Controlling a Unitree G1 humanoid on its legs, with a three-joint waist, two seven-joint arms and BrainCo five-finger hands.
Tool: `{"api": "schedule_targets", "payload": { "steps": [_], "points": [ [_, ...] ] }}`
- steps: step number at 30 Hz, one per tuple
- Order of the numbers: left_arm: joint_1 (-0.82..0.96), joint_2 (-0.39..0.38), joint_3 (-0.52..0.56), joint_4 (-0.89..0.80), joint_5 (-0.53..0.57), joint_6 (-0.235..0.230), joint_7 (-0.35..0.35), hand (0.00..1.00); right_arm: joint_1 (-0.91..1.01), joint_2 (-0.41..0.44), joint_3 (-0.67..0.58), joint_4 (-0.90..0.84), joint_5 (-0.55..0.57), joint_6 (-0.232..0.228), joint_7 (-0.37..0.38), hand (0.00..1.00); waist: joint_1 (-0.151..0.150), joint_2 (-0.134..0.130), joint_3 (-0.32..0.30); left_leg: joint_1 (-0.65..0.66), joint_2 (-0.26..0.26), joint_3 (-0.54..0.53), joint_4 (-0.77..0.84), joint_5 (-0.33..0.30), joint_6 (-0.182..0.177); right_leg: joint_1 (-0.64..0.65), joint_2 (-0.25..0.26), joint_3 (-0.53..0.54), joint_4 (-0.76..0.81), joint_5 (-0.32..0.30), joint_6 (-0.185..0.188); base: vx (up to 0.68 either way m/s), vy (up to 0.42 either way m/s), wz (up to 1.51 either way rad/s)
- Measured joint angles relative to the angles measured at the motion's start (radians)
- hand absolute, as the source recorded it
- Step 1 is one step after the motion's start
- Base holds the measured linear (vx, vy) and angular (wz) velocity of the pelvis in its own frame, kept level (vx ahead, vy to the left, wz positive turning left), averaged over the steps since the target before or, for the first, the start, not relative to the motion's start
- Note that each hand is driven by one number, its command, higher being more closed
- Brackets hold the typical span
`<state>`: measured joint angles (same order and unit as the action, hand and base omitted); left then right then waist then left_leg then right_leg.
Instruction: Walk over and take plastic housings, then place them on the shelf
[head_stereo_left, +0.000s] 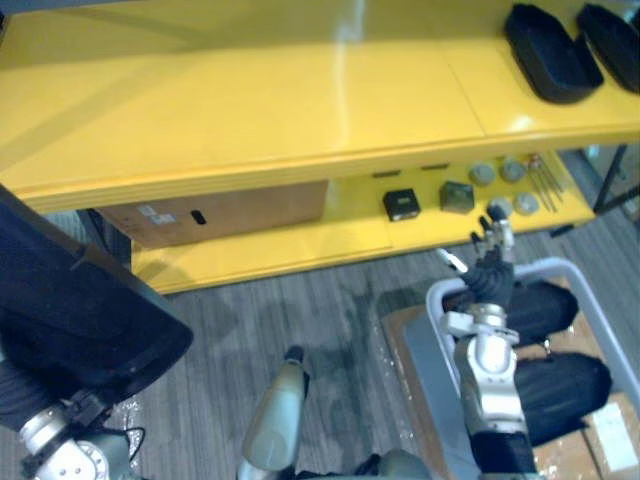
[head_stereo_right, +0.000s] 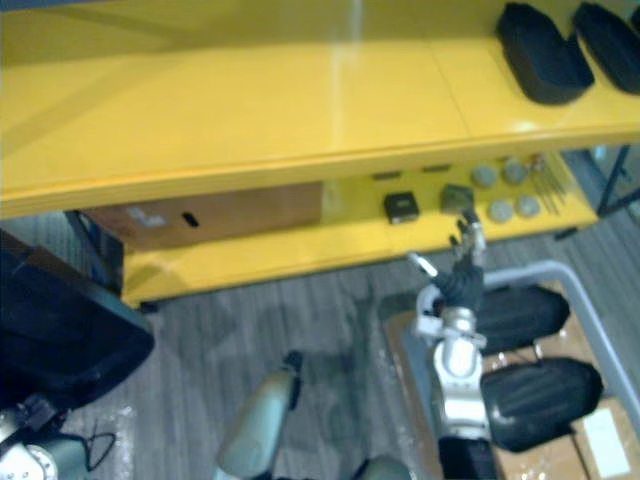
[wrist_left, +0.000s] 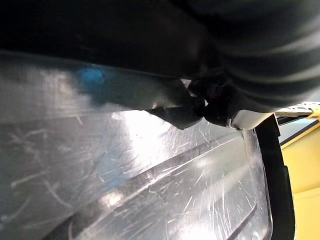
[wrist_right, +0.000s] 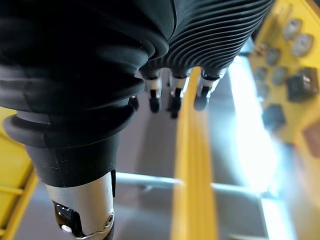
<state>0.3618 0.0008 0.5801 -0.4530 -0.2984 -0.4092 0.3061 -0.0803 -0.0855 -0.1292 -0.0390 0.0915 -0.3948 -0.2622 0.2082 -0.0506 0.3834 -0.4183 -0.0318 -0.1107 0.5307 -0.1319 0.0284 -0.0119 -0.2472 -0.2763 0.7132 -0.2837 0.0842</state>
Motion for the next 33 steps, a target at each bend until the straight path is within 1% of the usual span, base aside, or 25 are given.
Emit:
{"api": "schedule_targets", "payload": {
  "steps": [1,3,5,7,8,10,11,12,13,14,15,16,17,18,20,21,22,23,24,25,26,27,28,30,33],
  "points": [
    [-0.007,0.004,0.012,-0.010,-0.002,-0.002,0.007,1.00,-0.022,-0.007,-0.009,-0.001,-0.008,-0.017,0.001,0.00,-0.005,0.005,0.002,0.013,0.000,-0.005,-0.004,-0.010,0.004,-0.031,0.018,0.012,-0.038,-0.041,0.012,0.13,0.099,-0.01],
    [-0.035,0.032,0.008,-0.011,-0.003,-0.001,0.020,1.00,-0.037,-0.020,-0.018,-0.001,-0.009,-0.022,0.005,0.00,-0.007,0.013,0.008,0.035,0.000,-0.012,-0.022,-0.014,0.007,-0.085,0.052,0.058,-0.118,-0.058,0.020,0.12,0.079,0.09],
    [-0.061,0.047,0.003,-0.011,-0.001,0.000,0.035,1.00,-0.034,-0.031,-0.027,-0.001,-0.009,-0.021,0.022,0.00,-0.021,0.024,0.010,0.063,-0.001,-0.035,-0.047,-0.013,0.006,-0.129,0.086,0.128,-0.190,-0.050,0.024,0.11,0.022,0.33],
    [-0.081,0.062,-0.011,-0.004,-0.005,0.004,0.044,1.00,0.014,-0.035,-0.045,-0.023,-0.007,-0.016,0.028,0.00,-0.054,0.036,0.008,0.106,-0.016,-0.103,-0.080,-0.011,0.000,-0.146,0.122,0.231,-0.250,-0.039,0.024,0.19,-0.061,0.90],
    [-0.090,0.066,-0.024,-0.002,-0.009,0.006,0.039,1.00,0.067,-0.035,-0.059,-0.072,-0.007,-0.009,0.030,0.00,-0.067,0.040,0.006,0.138,-0.023,-0.147,-0.095,-0.014,-0.016,-0.148,0.143,0.300,-0.261,-0.020,0.026,0.20,-0.121,1.08],
    [-0.085,0.068,-0.048,-0.005,-0.014,0.010,0.026,1.00,0.137,-0.035,-0.075,-0.165,-0.008,-0.001,0.031,0.00,-0.076,0.033,-0.006,0.160,-0.038,-0.195,-0.100,-0.028,-0.037,-0.142,0.143,0.335,-0.262,-0.015,0.035,0.17,-0.185,1.02],
    [-0.079,0.068,-0.053,-0.010,-0.014,0.012,0.023,1.00,0.152,-0.035,-0.078,-0.194,-0.008,-0.001,0.032,0.00,-0.076,0.024,-0.013,0.161,-0.041,-0.198,-0.100,-0.034,-0.045,-0.141,0.136,0.329,-0.270,-0.012,0.036,0.18,-0.265,0.93],
    [-0.063,0.069,-0.053,-0.029,-0.013,0.015,0.020,1.00,0.160,-0.034,-0.080,-0.243,-0.008,-0.002,0.036,0.00,-0.075,-0.003,-0.029,0.150,-0.040,-0.170,-0.092,-0.053,-0.054,-0.126,0.119,0.304,-0.320,0.004,0.015,0.13,-0.321,0.83],
    [-0.046,0.062,-0.057,-0.050,-0.007,0.022,0.006,1.00,0.154,-0.037,-0.087,-0.281,-0.008,-0.005,0.035,0.00,-0.076,-0.019,-0.039,0.135,-0.014,-0.112,-0.060,-0.072,-0.079,-0.094,0.105,0.279,-0.364,0.066,0.048,0.11,-0.340,0.89],
    [-0.044,0.049,-0.067,-0.050,-0.007,0.025,-0.004,1.00,0.148,-0.040,-0.094,-0.283,-0.008,-0.008,0.032,0.00,-0.082,-0.003,-0.039,0.140,0.010,-0.103,-0.045,-0.079,-0.084,-0.077,0.113,0.248,-0.356,0.061,0.042,0.08,-0.337,0.87],
    [-0.030,0.027,-0.089,-0.052,-0.007,0.034,-0.019,1.00,0.146,-0.040,-0.105,-0.282,-0.007,-0.008,0.022,0.00,-0.084,0.024,-0.065,0.137,0.060,-0.085,-0.043,-0.086,-0.096,-0.065,0.136,0.209,-0.357,0.051,0.023,0.18,-0.332,0.69],
    [-0.009,0.019,-0.100,-0.057,-0.008,0.040,-0.032,1.00,0.143,-0.040,-0.107,-0.281,-0.007,-0.008,0.018,0.00,-0.082,0.039,-0.082,0.137,0.092,-0.063,-0.064,-0.077,-0.108,-0.054,0.149,0.186,-0.357,0.046,0.014,0.21,-0.304,0.57],
    [-0.002,0.019,-0.106,-0.057,-0.010,0.041,-0.036,1.00,0.143,-0.041,-0.109,-0.279,-0.008,-0.008,0.013,0.00,-0.081,0.048,-0.090,0.135,0.099,-0.056,-0.082,-0.059,-0.135,-0.051,0.152,0.172,-0.353,0.046,0.013,0.22,-0.231,0.56],
    [-0.002,0.022,-0.125,-0.059,-0.010,0.041,-0.044,1.00,0.141,-0.043,-0.116,-0.263,-0.008,-0.008,0.001,0.00,-0.084,0.059,-0.100,0.139,0.105,-0.038,-0.118,-0.027,-0.141,-0.049,0.153,0.149,-0.353,0.046,0.013,0.16,-0.150,0.63],
    [-0.020,0.034,-0.171,-0.074,-0.007,0.041,-0.048,1.00,0.140,-0.043,-0.147,-0.230,-0.007,0.003,0.000,0.00,-0.100,0.060,-0.103,0.167,0.112,0.019,-0.194,0.033,-0.119,-0.037,0.140,0.108,-0.332,0.046,0.014,0.17,-0.148,0.79],
    [-0.025,0.034,-0.183,-0.080,-0.007,0.040,-0.047,1.00,0.137,-0.043,-0.153,-0.216,-0.007,0.004,0.000,0.00,-0.105,0.060,-0.103,0.187,0.114,0.017,-0.223,0.046,-0.120,-0.045,0.141,0.109,-0.294,0.047,0.014,0.14,-0.134,0.56],
    [-0.044,0.033,-0.207,-0.080,-0.005,0.039,-0.045,1.00,0.128,-0.043,-0.165,-0.193,-0.007,0.004,0.001,0.00,-0.115,0.070,-0.100,0.224,0.136,0.004,-0.262,0.062,-0.126,-0.104,0.137,0.127,-0.167,0.041,0.014,0.11,-0.128,0.15],
    [-0.052,0.031,-0.219,-0.065,0.002,0.039,-0.037,1.00,0.121,-0.045,-0.172,-0.178,-0.006,0.001,0.001,0.00,-0.118,0.062,-0.107,0.247,0.142,0.019,-0.282,0.067,-0.134,-0.107,0.136,0.145,-0.240,0.007,-0.024,0.08,-0.101,0.09],
    [-0.051,0.036,-0.221,-0.062,0.005,0.040,-0.033,1.00,0.121,-0.044,-0.173,-0.179,-0.006,-0.004,-0.001,0.00,-0.121,0.045,-0.115,0.248,0.130,0.031,-0.282,0.063,-0.140,-0.096,0.117,0.148,-0.331,0.087,-0.022,0.08,-0.108,0.09],
    [-0.064,0.030,-0.230,-0.043,0.027,0.039,-0.029,1.00,0.120,-0.047,-0.186,-0.167,-0.004,-0.023,-0.001,0.00,-0.147,0.042,-0.116,0.247,0.137,0.038,-0.274,0.046,-0.162,-0.081,0.116,0.155,-0.364,0.090,0.013,0.09,-0.109,0.07],
    [-0.066,0.029,-0.239,-0.040,0.033,0.042,-0.026,1.00,0.118,-0.046,-0.188,-0.161,0.004,-0.024,-0.001,0.00,-0.148,0.048,-0.120,0.246,0.156,0.049,-0.275,0.045,-0.163,-0.082,0.125,0.155,-0.372,0.098,0.004,0.09,-0.126,-0.13],
    [-0.057,0.033,-0.251,-0.040,0.038,0.041,-0.034,1.00,0.126,-0.047,-0.194,-0.160,0.017,-0.024,-0.001,0.00,-0.158,0.050,-0.120,0.254,0.169,0.069,-0.278,0.042,-0.167,-0.079,0.135,0.165,-0.381,0.100,0.003,0.07,-0.080,-0.33],
    [-0.061,0.034,-0.264,-0.040,0.050,0.042,-0.043,1.00,0.136,-0.048,-0.202,-0.160,0.020,-0.024,0.000,0.00,-0.171,0.053,-0.120,0.267,0.174,0.082,-0.279,0.037,-0.171,-0.069,0.137,0.172,-0.388,0.101,0.005,0.04,-0.027,-0.35],
    [-0.081,0.043,-0.293,-0.039,0.072,0.042,-0.056,1.00,0.153,-0.048,-0.207,-0.160,0.022,-0.024,0.001,0.00,-0.174,0.054,-0.121,0.297,0.176,0.118,-0.279,0.025,-0.168,-0.053,0.138,0.199,-0.401,0.111,0.013,0.02,0.036,-0.41],
    [-0.141,0.123,-0.340,-0.027,0.081,0.051,-0.096,1.00,0.162,-0.048,-0.206,-0.161,0.022,-0.029,-0.001,0.00,-0.199,0.056,-0.123,0.313,0.172,0.152,-0.280,0.010,-0.163,-0.036,0.130,0.223,-0.434,0.132,0.023,-0.02,0.079,-0.27]
  ]
}}
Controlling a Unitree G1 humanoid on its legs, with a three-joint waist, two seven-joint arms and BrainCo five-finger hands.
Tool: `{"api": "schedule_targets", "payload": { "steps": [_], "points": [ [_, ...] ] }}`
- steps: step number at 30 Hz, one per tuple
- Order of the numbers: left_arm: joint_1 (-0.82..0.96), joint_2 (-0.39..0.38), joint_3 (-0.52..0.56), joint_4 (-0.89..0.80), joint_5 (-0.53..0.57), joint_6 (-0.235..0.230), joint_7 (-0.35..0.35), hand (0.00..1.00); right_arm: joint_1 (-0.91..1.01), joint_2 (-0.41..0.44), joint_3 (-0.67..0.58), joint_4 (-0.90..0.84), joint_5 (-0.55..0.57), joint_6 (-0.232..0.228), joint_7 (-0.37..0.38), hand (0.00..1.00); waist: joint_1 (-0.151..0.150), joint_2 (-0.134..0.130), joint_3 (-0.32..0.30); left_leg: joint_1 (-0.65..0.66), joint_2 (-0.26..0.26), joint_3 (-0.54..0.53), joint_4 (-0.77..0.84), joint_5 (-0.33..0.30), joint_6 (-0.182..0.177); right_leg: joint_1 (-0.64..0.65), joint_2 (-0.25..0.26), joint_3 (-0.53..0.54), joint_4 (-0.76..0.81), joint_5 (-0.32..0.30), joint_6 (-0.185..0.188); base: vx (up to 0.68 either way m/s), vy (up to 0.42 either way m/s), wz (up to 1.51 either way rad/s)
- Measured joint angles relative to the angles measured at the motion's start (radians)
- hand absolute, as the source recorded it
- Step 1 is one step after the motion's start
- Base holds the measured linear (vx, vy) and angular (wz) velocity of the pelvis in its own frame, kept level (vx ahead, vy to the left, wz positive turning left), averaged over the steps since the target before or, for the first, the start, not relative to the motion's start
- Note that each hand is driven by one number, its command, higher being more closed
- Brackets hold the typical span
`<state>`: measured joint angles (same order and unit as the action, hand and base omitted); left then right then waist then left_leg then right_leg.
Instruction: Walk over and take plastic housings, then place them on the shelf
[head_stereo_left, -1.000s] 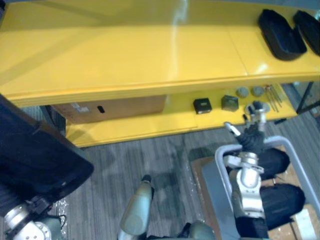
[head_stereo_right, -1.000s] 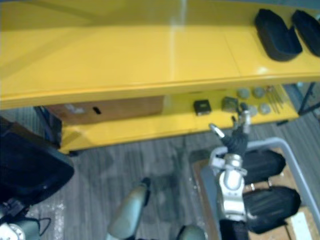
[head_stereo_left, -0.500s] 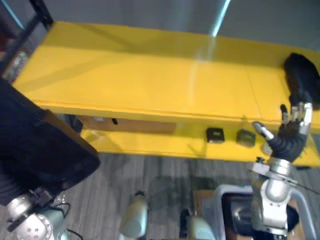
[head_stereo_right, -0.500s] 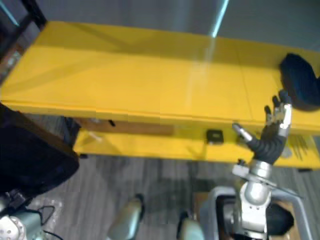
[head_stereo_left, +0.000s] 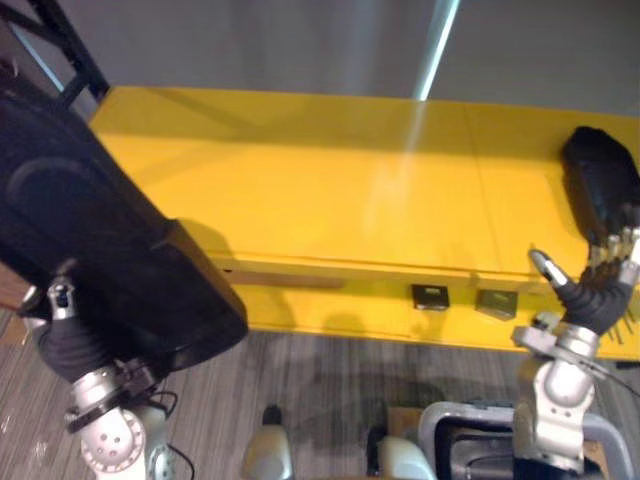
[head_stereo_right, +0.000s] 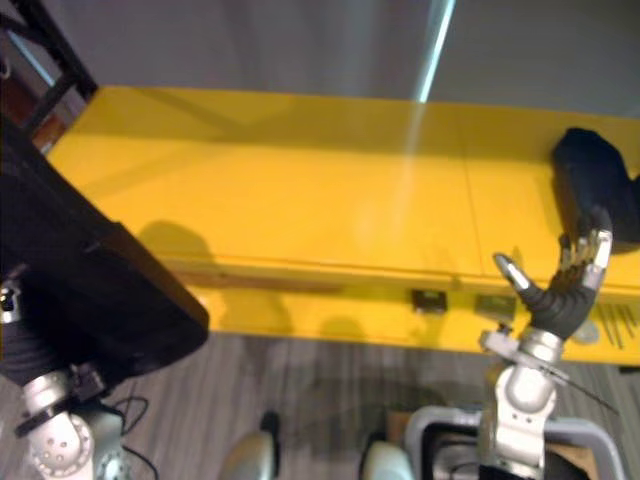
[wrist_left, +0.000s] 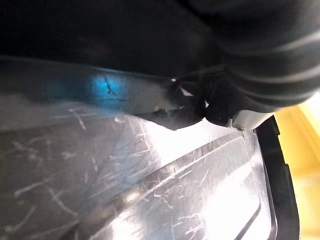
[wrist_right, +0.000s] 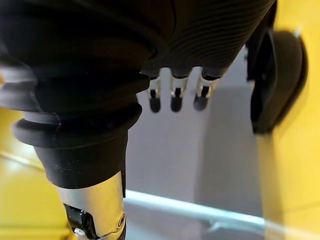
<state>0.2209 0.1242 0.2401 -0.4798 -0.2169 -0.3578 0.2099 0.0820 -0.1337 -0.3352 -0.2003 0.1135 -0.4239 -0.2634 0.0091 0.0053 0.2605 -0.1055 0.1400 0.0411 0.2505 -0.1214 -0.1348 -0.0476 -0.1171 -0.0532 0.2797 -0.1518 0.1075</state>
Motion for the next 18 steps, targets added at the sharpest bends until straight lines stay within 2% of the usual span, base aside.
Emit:
{"api": "schedule_targets", "payload": {
  "steps": [2,3,5,8,12,18],
  "points": [
    [-0.053,0.053,-0.033,0.039,0.001,0.015,-0.017,1.00,0.002,-0.002,0.000,-0.005,0.001,-0.004,0.002,0.00,-0.007,0.003,-0.002,0.005,-0.007,0.020,0.000,-0.006,0.008,0.006,-0.008,0.013,-0.012,0.008,0.005,-0.04,0.084,-0.24],
    [-0.090,0.080,-0.052,0.074,0.003,0.032,-0.019,1.00,0.002,-0.006,0.000,-0.005,0.010,-0.004,0.003,0.00,-0.022,0.003,-0.002,0.017,-0.013,0.026,-0.002,-0.010,0.014,0.014,-0.014,0.022,-0.012,0.009,0.007,-0.04,0.069,-0.14],
    [-0.118,0.097,-0.066,0.116,0.022,0.047,-0.014,1.00,0.002,-0.015,-0.002,-0.012,0.041,-0.005,0.008,0.00,-0.030,0.006,-0.009,0.031,-0.018,0.050,-0.004,-0.012,0.017,0.013,-0.021,0.036,-0.012,0.011,0.011,-0.02,0.064,-0.26],
    [-0.119,0.099,-0.069,0.118,0.027,0.077,0.006,1.00,0.017,-0.026,-0.028,-0.012,0.059,-0.011,0.027,0.00,-0.058,0.019,-0.017,0.040,-0.025,0.069,-0.013,-0.010,0.016,0.009,-0.027,0.056,-0.017,0.015,0.016,0.00,0.028,-0.16],
    [-0.108,0.098,-0.069,0.118,0.027,0.079,0.008,1.00,0.034,-0.026,-0.028,-0.013,0.065,-0.013,0.034,0.00,-0.058,0.038,-0.032,0.053,-0.028,0.078,-0.031,-0.007,0.016,0.014,-0.028,0.062,-0.029,0.021,0.014,0.02,0.006,-0.07],
    [-0.104,0.099,-0.069,0.117,0.027,0.093,0.003,1.00,0.032,-0.026,-0.026,-0.013,0.064,-0.016,0.033,0.00,-0.056,0.039,-0.035,0.055,-0.033,0.078,-0.035,-0.004,0.018,0.014,-0.031,0.062,-0.031,0.025,0.012,0.00,0.000,0.00]
  ]
}}
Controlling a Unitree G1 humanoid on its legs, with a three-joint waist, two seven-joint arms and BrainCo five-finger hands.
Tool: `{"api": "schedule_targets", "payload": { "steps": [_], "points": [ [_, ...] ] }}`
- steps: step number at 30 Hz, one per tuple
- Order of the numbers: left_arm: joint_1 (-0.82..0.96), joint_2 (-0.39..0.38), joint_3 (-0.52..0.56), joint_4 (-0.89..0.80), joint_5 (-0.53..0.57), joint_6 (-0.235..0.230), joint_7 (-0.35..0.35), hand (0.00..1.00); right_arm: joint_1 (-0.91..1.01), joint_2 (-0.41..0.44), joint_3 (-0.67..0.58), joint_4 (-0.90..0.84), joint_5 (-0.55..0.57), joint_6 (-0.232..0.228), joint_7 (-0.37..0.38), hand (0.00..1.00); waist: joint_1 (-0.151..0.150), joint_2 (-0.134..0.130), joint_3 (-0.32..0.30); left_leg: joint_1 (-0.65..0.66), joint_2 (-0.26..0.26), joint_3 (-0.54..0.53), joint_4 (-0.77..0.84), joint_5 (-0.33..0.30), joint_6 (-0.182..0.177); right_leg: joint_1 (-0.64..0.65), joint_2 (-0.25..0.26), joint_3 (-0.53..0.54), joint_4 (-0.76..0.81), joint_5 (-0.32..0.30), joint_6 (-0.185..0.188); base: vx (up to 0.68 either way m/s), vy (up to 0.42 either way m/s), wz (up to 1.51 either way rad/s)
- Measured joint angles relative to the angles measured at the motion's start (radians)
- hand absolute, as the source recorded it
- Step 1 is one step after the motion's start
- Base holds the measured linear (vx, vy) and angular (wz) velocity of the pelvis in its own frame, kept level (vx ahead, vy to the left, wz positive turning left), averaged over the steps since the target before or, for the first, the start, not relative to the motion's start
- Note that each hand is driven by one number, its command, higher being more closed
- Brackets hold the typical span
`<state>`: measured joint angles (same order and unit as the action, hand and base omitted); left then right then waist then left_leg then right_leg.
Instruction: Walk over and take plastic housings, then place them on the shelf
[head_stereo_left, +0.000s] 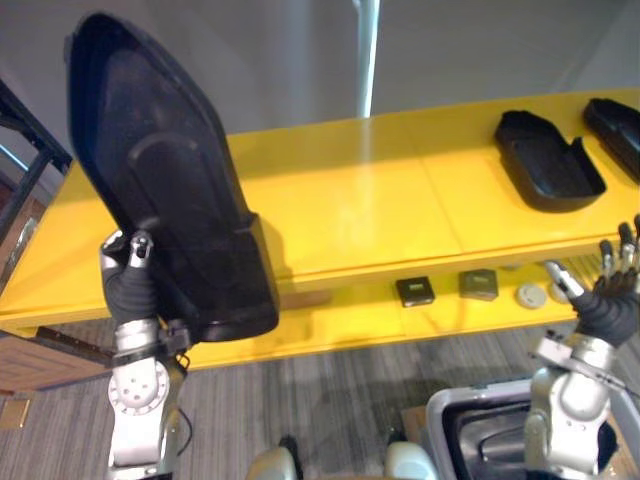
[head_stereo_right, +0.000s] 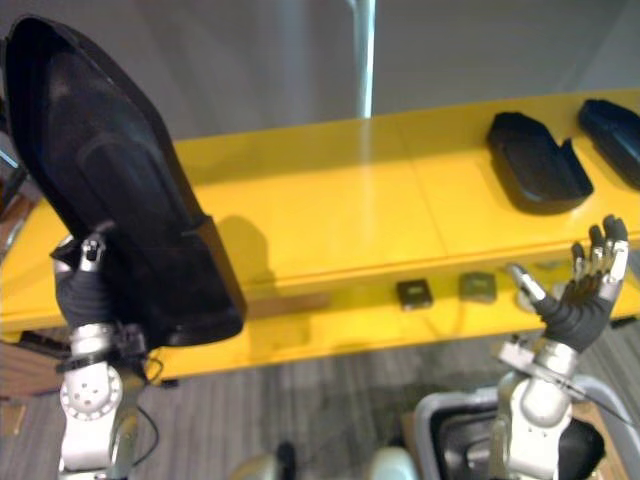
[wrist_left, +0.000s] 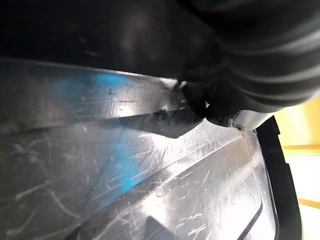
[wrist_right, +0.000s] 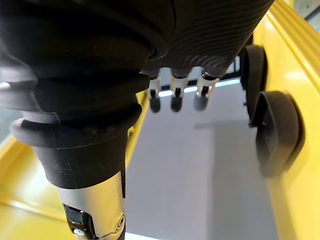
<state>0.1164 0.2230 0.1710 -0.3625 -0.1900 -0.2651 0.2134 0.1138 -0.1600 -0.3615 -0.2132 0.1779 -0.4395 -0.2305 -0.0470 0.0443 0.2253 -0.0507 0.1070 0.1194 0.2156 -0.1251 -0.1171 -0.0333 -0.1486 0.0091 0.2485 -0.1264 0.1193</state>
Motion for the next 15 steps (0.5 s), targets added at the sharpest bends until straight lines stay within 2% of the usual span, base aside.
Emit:
{"api": "schedule_targets", "payload": {
  "steps": [5,9,11,15],
  "points": [
    [-0.005,0.016,-0.015,0.000,0.005,0.046,-0.040,1.00,0.005,0.000,0.002,-0.001,0.001,0.003,0.003,0.00,-0.009,-0.005,-0.014,0.018,-0.014,0.011,-0.045,0.021,0.008,0.001,-0.007,0.008,-0.018,0.021,-0.007,0.00,0.005,-0.04],
    [-0.097,0.105,-0.089,0.037,0.013,0.117,-0.066,1.00,0.032,-0.016,0.005,-0.013,0.005,0.012,0.043,0.00,-0.023,-0.016,-0.020,0.045,-0.020,0.052,-0.059,0.016,0.015,0.000,-0.011,0.046,-0.017,0.027,-0.002,-0.02,0.022,-0.24],
    [-0.176,0.137,-0.118,0.101,0.012,0.150,-0.067,1.00,0.040,-0.035,0.007,-0.013,0.009,0.023,0.067,0.00,-0.041,-0.021,-0.023,0.059,-0.022,0.072,-0.071,0.016,0.014,-0.002,-0.012,0.058,-0.017,0.028,-0.001,-0.03,0.010,-0.28],
    [-0.386,0.180,-0.162,0.338,0.014,0.240,-0.057,1.00,0.040,-0.086,0.021,-0.015,0.042,0.044,0.125,0.00,-0.096,-0.022,-0.024,0.074,-0.019,0.122,-0.089,0.024,0.012,-0.025,-0.006,0.100,-0.015,0.030,0.003,-0.02,-0.007,-0.30]
  ]
}}
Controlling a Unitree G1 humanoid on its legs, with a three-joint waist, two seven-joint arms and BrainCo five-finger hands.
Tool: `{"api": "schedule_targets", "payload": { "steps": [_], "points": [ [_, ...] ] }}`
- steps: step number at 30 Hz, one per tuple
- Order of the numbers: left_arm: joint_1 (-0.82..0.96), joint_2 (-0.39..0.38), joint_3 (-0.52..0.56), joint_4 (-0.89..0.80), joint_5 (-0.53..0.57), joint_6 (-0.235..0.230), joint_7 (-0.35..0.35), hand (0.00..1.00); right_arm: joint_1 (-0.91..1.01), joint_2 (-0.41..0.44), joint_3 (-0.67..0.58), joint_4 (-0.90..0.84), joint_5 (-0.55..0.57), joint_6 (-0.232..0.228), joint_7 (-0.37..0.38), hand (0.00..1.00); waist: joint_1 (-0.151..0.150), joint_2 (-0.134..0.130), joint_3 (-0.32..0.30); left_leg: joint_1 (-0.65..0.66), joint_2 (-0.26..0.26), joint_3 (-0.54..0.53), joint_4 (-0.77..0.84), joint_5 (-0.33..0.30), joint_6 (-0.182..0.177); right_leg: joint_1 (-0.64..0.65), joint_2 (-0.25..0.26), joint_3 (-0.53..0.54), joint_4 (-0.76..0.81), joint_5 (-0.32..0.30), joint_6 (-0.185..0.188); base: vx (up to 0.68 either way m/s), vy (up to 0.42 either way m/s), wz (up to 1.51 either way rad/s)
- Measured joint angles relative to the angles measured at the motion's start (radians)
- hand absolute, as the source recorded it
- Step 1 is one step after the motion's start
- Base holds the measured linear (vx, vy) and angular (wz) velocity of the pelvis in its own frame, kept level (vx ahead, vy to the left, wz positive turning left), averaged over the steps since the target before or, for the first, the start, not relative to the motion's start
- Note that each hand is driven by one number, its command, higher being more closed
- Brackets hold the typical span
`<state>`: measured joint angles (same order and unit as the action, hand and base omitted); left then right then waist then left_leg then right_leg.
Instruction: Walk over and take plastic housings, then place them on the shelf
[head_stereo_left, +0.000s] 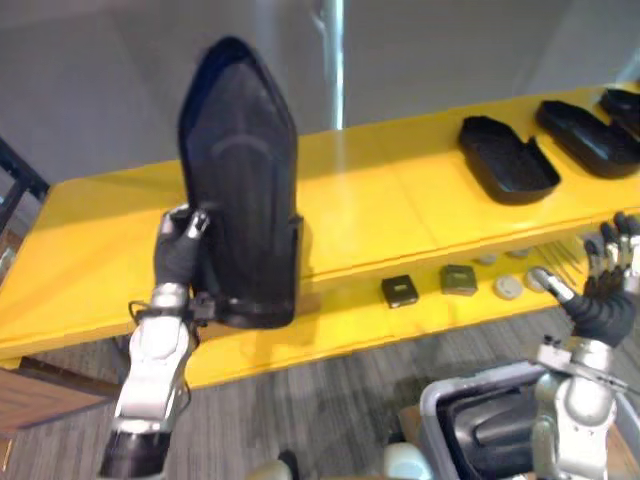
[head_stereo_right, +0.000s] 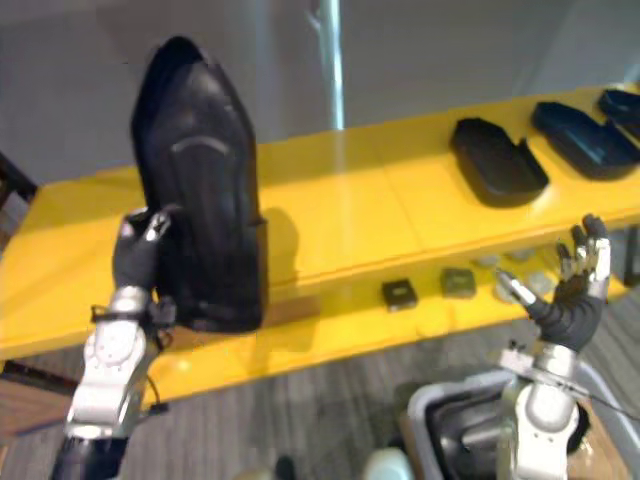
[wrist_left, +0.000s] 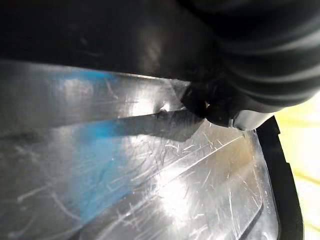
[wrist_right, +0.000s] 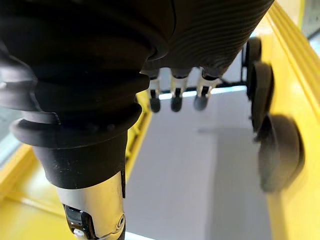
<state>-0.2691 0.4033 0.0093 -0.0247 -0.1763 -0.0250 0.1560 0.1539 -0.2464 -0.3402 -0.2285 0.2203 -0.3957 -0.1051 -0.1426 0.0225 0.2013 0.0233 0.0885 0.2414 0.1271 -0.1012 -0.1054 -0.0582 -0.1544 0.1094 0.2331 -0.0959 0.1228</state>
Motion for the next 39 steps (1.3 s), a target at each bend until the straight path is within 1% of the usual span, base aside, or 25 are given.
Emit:
{"api": "schedule_targets", "payload": {
  "steps": [1,2,3,4,5,7,8,9,10,11,12,14,15,16,17,18,20,23,25,27,32,35,36,38,39],
  "points": [
    [-0.057,0.014,-0.019,0.070,0.000,0.021,0.012,1.00,0.000,-0.010,0.000,0.000,0.003,0.008,0.014,0.00,-0.014,0.000,0.000,0.001,0.001,0.016,-0.008,0.005,-0.002,-0.014,0.002,0.013,0.002,0.002,0.004,-0.01,-0.010,-0.30],
    [-0.084,0.022,-0.032,0.106,0.000,0.031,0.020,1.00,0.001,-0.015,0.000,0.000,0.003,0.010,0.020,0.00,-0.023,0.000,0.000,0.004,0.000,0.022,-0.015,0.010,-0.001,-0.018,0.004,0.022,0.002,0.004,0.007,0.01,-0.010,-0.33],
    [-0.131,0.027,-0.045,0.173,0.000,0.055,0.025,1.00,0.002,-0.020,0.001,0.000,0.003,0.012,0.026,0.00,-0.039,0.000,0.000,0.012,0.001,0.035,-0.021,0.016,-0.001,-0.020,0.008,0.034,0.003,0.004,0.007,0.02,-0.007,-0.24],
    [-0.157,0.027,-0.055,0.207,0.000,0.063,0.030,1.00,0.003,-0.022,0.000,0.000,0.005,0.012,0.030,0.00,-0.046,0.000,0.000,0.014,0.002,0.040,-0.021,0.016,-0.001,-0.021,0.010,0.038,0.004,0.004,0.007,0.04,-0.006,-0.24],
    [-0.216,0.032,-0.068,0.271,-0.001,0.080,0.033,1.00,0.004,-0.030,0.005,0.000,0.023,0.012,0.043,0.00,-0.068,-0.001,0.001,0.013,0.002,0.046,-0.021,0.016,-0.001,-0.029,0.013,0.047,0.008,0.004,0.007,0.03,-0.001,-0.15],
    [-0.275,0.044,-0.083,0.329,-0.003,0.101,0.035,1.00,0.011,-0.038,0.020,0.000,0.056,0.012,0.064,0.00,-0.080,-0.001,0.001,0.018,0.001,0.065,-0.020,0.017,-0.001,-0.040,0.020,0.063,0.013,0.004,0.007,0.04,0.002,-0.26],
    [-0.308,0.068,-0.105,0.360,-0.009,0.111,0.036,1.00,0.015,-0.039,0.032,0.000,0.077,0.012,0.082,0.00,-0.089,0.002,0.004,0.025,0.002,0.076,-0.026,0.017,-0.001,-0.048,0.024,0.080,0.021,0.004,0.007,0.04,-0.001,-0.29],
    [-0.327,0.072,-0.112,0.378,-0.011,0.118,0.036,1.00,0.021,-0.040,0.036,0.000,0.086,0.012,0.088,0.00,-0.091,0.004,0.007,0.029,0.002,0.080,-0.031,0.017,-0.002,-0.049,0.025,0.085,0.023,0.004,0.007,0.02,-0.010,-0.22],
    [-0.372,0.071,-0.117,0.422,-0.019,0.136,0.036,1.00,0.031,-0.040,0.045,0.000,0.102,0.012,0.104,0.00,-0.097,0.008,0.015,0.031,0.004,0.085,-0.032,0.016,-0.002,-0.052,0.024,0.088,0.025,0.003,0.007,0.01,-0.011,-0.12],
    [-0.399,0.072,-0.120,0.445,-0.022,0.143,0.036,1.00,0.035,-0.040,0.051,0.000,0.111,0.012,0.109,0.00,-0.100,0.009,0.024,0.031,0.003,0.087,-0.032,0.016,-0.001,-0.054,0.024,0.090,0.028,0.003,0.007,-0.02,-0.014,-0.11],
    [-0.441,0.077,-0.122,0.481,-0.025,0.160,0.036,1.00,0.038,-0.040,0.072,0.000,0.120,0.011,0.112,0.00,-0.107,0.007,0.043,0.029,0.001,0.092,-0.031,0.016,-0.001,-0.062,0.021,0.096,0.036,-0.001,0.010,-0.05,-0.015,-0.12],
    [-0.493,0.094,-0.131,0.541,-0.063,0.198,0.038,1.00,0.039,-0.038,0.117,-0.005,0.108,0.008,0.105,0.00,-0.123,0.004,0.079,0.023,-0.004,0.102,-0.031,0.015,-0.001,-0.084,0.020,0.113,0.050,-0.007,0.015,-0.06,-0.018,-0.16],
    [-0.504,0.093,-0.132,0.557,-0.065,0.209,0.038,1.00,0.039,-0.037,0.126,-0.009,0.096,0.007,0.102,0.00,-0.128,0.004,0.091,0.023,-0.004,0.102,-0.031,0.015,-0.001,-0.085,0.020,0.114,0.052,-0.007,0.015,-0.04,-0.018,-0.08],
    [-0.519,0.093,-0.132,0.582,-0.070,0.224,0.040,1.00,0.041,-0.035,0.138,-0.025,0.056,0.007,0.092,0.00,-0.141,0.003,0.111,0.020,-0.004,0.103,-0.029,0.015,-0.001,-0.088,0.020,0.114,0.054,-0.007,0.015,0.00,0.000,0.00],
    [-0.524,0.093,-0.132,0.593,-0.080,0.229,0.043,1.00,0.045,-0.035,0.145,-0.038,0.030,0.005,0.081,0.00,-0.145,0.004,0.114,0.011,-0.004,0.103,-0.027,0.015,-0.001,-0.099,0.020,0.115,0.056,-0.007,0.016,-0.01,-0.016,-0.05],
    [-0.539,0.093,-0.132,0.609,-0.097,0.250,0.058,1.00,0.051,-0.035,0.159,-0.063,-0.010,-0.001,0.066,0.00,-0.147,0.001,0.121,-0.004,-0.003,0.111,-0.015,0.016,-0.001,-0.124,0.023,0.125,0.067,-0.006,0.016,0.01,-0.014,-0.12],
    [-0.580,0.098,-0.125,0.640,-0.117,0.273,0.088,1.00,0.056,-0.035,0.185,-0.087,-0.044,-0.001,0.048,0.00,-0.146,-0.018,0.147,-0.028,0.008,0.126,0.017,0.012,0.001,-0.151,0.035,0.141,0.089,-0.005,0.018,0.01,-0.027,-0.15],
    [-0.629,0.099,-0.100,0.643,-0.131,0.302,0.116,1.00,0.059,-0.035,0.218,-0.124,-0.048,-0.001,0.030,0.00,-0.150,-0.031,0.186,-0.034,0.016,0.130,0.029,0.006,0.001,-0.152,0.035,0.142,0.090,-0.002,0.022,-0.01,-0.009,-0.03],
    [-0.649,0.100,-0.083,0.642,-0.130,0.328,0.143,1.00,0.060,-0.035,0.250,-0.142,-0.048,0.000,0.013,0.00,-0.151,-0.028,0.198,-0.066,0.029,0.131,0.065,-0.013,0.000,-0.169,0.039,0.142,0.090,-0.001,0.024,-0.01,0.000,-0.02],
    [-0.665,0.100,-0.060,0.641,-0.129,0.333,0.154,1.00,0.060,-0.035,0.280,-0.152,-0.048,0.000,-0.002,0.00,-0.151,-0.029,0.209,-0.084,0.037,0.133,0.093,-0.028,0.001,-0.176,0.042,0.143,0.090,0.000,0.025,-0.03,-0.002,-0.04],
    [-0.684,0.101,-0.051,0.638,-0.129,0.342,0.194,1.00,0.073,-0.030,0.334,-0.167,-0.048,0.001,-0.047,0.00,-0.147,-0.028,0.210,-0.131,0.059,0.154,0.169,-0.068,0.006,-0.196,0.047,0.155,0.097,0.002,0.030,0.00,0.022,-0.08],
    [-0.688,0.102,-0.050,0.632,-0.128,0.353,0.211,1.00,0.089,-0.030,0.351,-0.197,-0.048,0.002,-0.050,0.00,-0.147,-0.028,0.210,-0.146,0.064,0.157,0.198,-0.087,0.010,-0.205,0.047,0.158,0.105,0.001,0.031,0.00,0.030,-0.04],
    [-0.694,0.102,-0.050,0.631,-0.122,0.363,0.232,1.00,0.090,-0.030,0.361,-0.202,-0.048,0.002,-0.051,0.00,-0.146,-0.028,0.210,-0.151,0.070,0.169,0.214,-0.098,0.010,-0.209,0.047,0.162,0.109,0.000,0.033,0.00,0.028,-0.07],
    [-0.695,0.102,-0.050,0.631,-0.114,0.377,0.250,1.00,0.091,-0.030,0.377,-0.202,-0.047,0.002,-0.052,0.00,-0.146,-0.027,0.211,-0.154,0.076,0.183,0.233,-0.108,0.012,-0.211,0.047,0.167,0.115,-0.003,0.037,0.00,0.038,-0.08],
    [-0.704,0.103,-0.051,0.630,-0.082,0.401,0.264,1.00,0.097,-0.030,0.390,-0.204,-0.046,0.002,-0.054,0.00,-0.146,-0.026,0.212,-0.163,0.076,0.186,0.246,-0.116,0.014,-0.222,0.045,0.169,0.128,-0.006,0.042,0.00,0.040,-0.04]
  ]
}}
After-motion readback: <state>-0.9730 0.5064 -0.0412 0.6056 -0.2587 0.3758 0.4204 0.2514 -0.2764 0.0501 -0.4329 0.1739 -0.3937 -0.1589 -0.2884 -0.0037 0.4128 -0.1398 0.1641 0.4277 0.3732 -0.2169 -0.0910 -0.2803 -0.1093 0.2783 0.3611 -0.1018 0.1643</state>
